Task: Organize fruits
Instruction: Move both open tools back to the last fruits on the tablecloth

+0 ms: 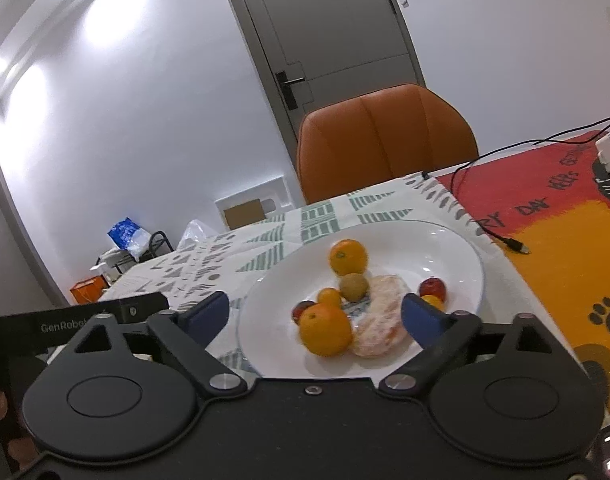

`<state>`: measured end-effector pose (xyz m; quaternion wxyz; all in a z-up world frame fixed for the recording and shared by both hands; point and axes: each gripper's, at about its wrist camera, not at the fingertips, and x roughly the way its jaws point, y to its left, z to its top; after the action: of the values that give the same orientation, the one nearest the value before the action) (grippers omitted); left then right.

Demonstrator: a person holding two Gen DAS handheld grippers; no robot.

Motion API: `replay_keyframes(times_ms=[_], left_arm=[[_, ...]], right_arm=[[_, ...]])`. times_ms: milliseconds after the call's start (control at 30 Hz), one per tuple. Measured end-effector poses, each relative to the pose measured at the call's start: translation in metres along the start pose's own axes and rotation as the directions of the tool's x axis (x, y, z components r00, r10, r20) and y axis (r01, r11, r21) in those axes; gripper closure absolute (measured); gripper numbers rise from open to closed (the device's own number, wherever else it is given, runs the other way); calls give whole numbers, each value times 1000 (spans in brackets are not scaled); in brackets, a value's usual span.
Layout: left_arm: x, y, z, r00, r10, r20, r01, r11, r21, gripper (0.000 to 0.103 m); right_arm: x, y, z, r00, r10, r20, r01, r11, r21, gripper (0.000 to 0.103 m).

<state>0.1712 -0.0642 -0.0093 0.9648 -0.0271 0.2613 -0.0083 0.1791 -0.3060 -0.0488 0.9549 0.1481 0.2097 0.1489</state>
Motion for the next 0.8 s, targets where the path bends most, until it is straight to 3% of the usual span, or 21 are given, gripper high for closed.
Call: replay_keyframes(times_ms=[800], left_arm=[[-33, 76, -15, 993, 116, 4, -115, 987, -110, 11]], right_arm=[[15, 58, -17, 994, 97, -58, -101, 993, -68, 3]])
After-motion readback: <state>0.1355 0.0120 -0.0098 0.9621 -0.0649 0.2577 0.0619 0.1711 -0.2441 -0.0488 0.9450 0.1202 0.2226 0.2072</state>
